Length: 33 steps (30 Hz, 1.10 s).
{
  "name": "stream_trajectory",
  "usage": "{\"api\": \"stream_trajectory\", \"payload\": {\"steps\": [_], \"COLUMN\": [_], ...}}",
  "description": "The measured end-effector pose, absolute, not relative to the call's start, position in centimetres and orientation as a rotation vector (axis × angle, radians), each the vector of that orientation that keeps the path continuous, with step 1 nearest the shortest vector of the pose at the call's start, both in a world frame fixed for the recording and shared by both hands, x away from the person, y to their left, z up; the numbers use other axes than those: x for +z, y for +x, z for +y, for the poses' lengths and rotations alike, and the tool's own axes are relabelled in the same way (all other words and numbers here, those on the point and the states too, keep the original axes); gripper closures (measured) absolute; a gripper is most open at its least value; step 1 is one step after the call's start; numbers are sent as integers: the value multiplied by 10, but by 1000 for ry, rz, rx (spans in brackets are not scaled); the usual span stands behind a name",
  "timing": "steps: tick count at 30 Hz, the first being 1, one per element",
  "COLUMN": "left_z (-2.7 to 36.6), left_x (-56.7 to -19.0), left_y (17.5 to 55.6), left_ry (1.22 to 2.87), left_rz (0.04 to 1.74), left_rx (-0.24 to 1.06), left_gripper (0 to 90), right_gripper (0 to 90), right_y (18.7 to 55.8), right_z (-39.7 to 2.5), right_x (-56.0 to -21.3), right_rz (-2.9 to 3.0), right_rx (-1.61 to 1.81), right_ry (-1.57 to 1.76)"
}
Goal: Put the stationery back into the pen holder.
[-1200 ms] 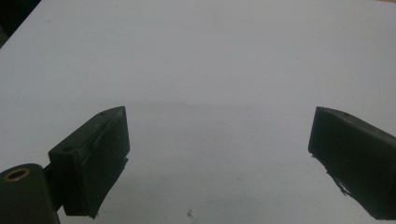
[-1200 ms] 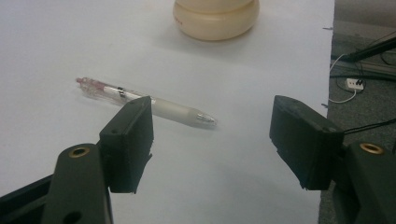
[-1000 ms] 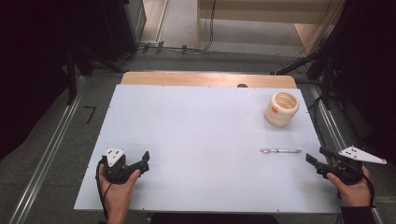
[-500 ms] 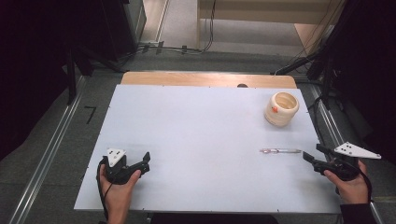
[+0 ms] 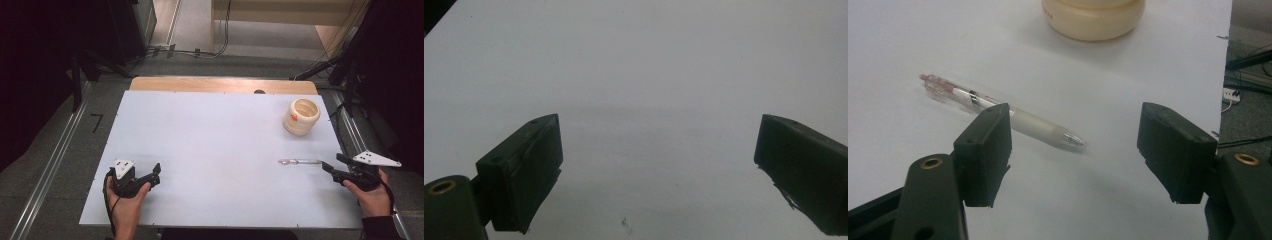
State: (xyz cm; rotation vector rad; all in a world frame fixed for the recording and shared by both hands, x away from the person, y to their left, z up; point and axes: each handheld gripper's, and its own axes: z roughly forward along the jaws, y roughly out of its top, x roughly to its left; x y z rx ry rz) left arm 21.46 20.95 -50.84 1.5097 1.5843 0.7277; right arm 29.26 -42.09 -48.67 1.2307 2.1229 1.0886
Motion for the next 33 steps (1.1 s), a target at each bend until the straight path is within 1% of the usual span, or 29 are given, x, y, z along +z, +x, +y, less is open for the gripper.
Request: {"api": "stream_trajectory", "payload": {"steps": [33], "left_z": [209], "left_x": [-508], "left_y": [214], "left_ry": [1512], "left_rz": [1582], "left_rx": [729], "left_gripper": [56], "right_gripper": [280], "right_y": [312], "right_z": [-400], "right_x": [-494], "right_rz": [2204], "right_rx": [1047], "right_ry": [1182]}}
